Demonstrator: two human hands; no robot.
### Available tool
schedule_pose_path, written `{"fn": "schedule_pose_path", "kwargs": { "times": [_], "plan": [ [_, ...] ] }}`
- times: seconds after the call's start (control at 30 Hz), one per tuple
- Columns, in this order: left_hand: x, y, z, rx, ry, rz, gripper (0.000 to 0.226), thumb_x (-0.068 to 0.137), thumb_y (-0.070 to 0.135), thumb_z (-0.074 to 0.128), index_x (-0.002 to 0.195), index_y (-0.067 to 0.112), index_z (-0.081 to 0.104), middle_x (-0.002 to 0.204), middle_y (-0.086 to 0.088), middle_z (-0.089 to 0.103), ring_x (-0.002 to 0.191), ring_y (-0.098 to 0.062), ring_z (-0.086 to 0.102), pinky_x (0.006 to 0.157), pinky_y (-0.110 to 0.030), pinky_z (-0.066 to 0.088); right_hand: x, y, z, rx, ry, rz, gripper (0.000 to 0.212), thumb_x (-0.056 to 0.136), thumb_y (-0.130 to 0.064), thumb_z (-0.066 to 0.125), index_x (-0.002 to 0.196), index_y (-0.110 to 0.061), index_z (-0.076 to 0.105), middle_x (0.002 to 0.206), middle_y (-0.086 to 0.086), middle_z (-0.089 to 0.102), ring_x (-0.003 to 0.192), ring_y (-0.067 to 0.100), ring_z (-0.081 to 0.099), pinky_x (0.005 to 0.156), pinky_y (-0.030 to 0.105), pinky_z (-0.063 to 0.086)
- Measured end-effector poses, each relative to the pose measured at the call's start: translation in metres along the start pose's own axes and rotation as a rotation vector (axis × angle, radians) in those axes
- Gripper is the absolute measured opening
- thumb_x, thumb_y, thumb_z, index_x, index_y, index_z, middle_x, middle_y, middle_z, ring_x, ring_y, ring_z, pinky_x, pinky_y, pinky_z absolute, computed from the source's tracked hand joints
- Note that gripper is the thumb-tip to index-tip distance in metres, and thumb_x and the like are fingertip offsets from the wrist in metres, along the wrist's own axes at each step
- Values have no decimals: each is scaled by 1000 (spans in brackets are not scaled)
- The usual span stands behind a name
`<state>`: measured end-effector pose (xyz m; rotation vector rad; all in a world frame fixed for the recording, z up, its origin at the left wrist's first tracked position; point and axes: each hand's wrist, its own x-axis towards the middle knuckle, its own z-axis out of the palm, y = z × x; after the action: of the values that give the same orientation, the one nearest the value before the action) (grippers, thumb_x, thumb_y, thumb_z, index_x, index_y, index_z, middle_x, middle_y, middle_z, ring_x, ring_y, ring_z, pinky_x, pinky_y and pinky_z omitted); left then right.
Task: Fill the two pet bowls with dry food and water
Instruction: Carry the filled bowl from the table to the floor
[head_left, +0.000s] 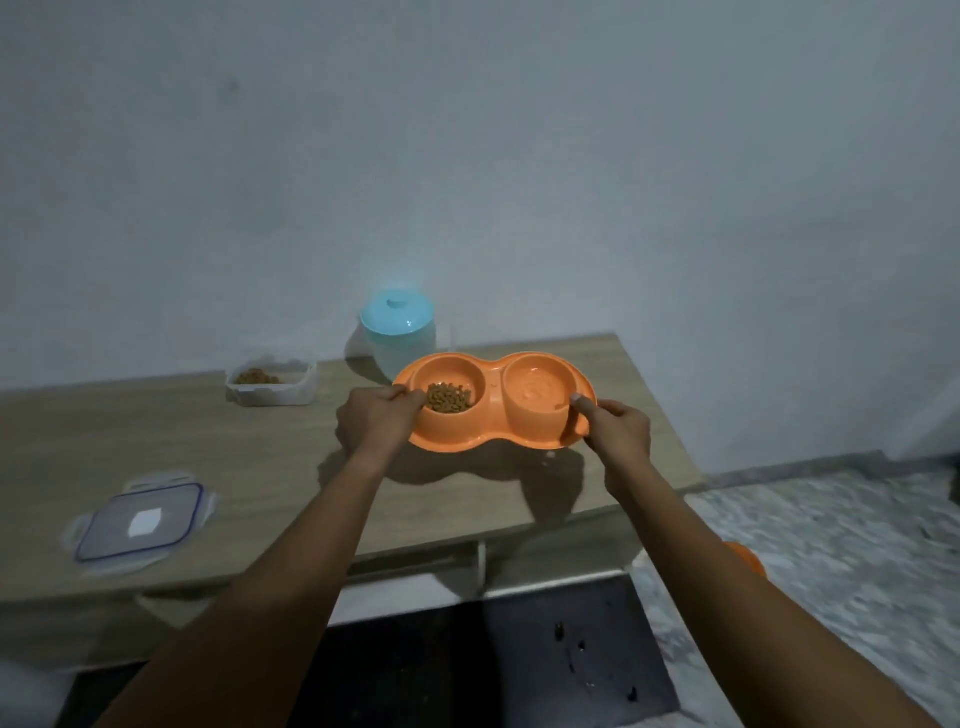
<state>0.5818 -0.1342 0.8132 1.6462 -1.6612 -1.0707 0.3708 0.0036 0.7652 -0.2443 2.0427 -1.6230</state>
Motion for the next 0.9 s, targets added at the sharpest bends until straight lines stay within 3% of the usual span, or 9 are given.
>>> {"fn": "schedule_pose_path", "kwargs": {
  "times": [0.1, 0.27, 0.47, 0.67, 0.7, 0.8, 0.87, 0.9],
  "plan": [
    [-46, 39, 45, -31, 1, 21, 37, 70, 47, 72, 103, 31, 77, 107, 2, 75, 110, -27, 62, 92, -32, 48, 21, -17, -74, 13, 8, -29, 21, 83, -35, 81, 88, -17, 70, 98, 4, 72, 104, 31, 68, 98, 52, 56],
    [-111, 100, 128, -77, -24, 56, 39, 71, 45, 72, 107, 30, 76, 108, 2, 74, 110, -25, 63, 92, -30, 46, 55, -37, -190, 14, 69, -41, 55, 81, -38, 81, 124, -6, 70, 117, 11, 72, 108, 33, 67, 99, 53, 56],
    [-168, 157, 236, -85, -121, 99, 36, 75, 41, 70, 107, 26, 76, 108, -1, 74, 109, -26, 63, 84, -26, 42, 109, -41, -318, 22, 139, -35, 59, 77, -42, 82, 123, -7, 70, 118, 11, 71, 109, 32, 67, 99, 52, 57],
    [-188, 188, 354, -71, -206, 98, 48, 77, 45, 70, 121, 26, 70, 120, -1, 70, 114, -26, 61, 96, -31, 45, 175, -19, -407, 22, 209, 5, 60, 68, -46, 81, 113, -8, 73, 109, 13, 75, 105, 33, 70, 97, 52, 58],
    [-188, 190, 375, -66, -219, 93, 48, 78, 44, 70, 123, 25, 69, 121, -1, 69, 114, -26, 61, 97, -32, 45, 189, -13, -419, 21, 214, 19, 56, 68, -45, 81, 109, -8, 74, 106, 14, 75, 103, 33, 71, 96, 51, 58],
    [-186, 190, 442, -41, -254, 73, 46, 84, 40, 68, 127, 23, 66, 124, -2, 68, 114, -26, 61, 97, -32, 43, 229, 6, -446, -13, 222, 48, 19, 81, -32, 80, 83, -15, 72, 90, 11, 73, 89, 27, 69, 96, 51, 58],
    [-179, 182, 482, -51, -270, 34, 45, 86, 38, 68, 128, 23, 64, 125, -2, 67, 117, -26, 60, 100, -33, 42, 259, 24, -455, -34, 212, 76, 17, 79, -32, 79, 82, -17, 72, 91, 8, 74, 92, 25, 70, 97, 52, 57],
    [-173, 176, 503, -49, -272, 13, 44, 86, 36, 68, 128, 23, 65, 125, -3, 67, 118, -27, 59, 101, -34, 42, 277, 35, -458, -50, 200, 95, 25, 73, -37, 80, 87, -17, 73, 94, 9, 75, 96, 26, 71, 97, 52, 57]
  ]
}}
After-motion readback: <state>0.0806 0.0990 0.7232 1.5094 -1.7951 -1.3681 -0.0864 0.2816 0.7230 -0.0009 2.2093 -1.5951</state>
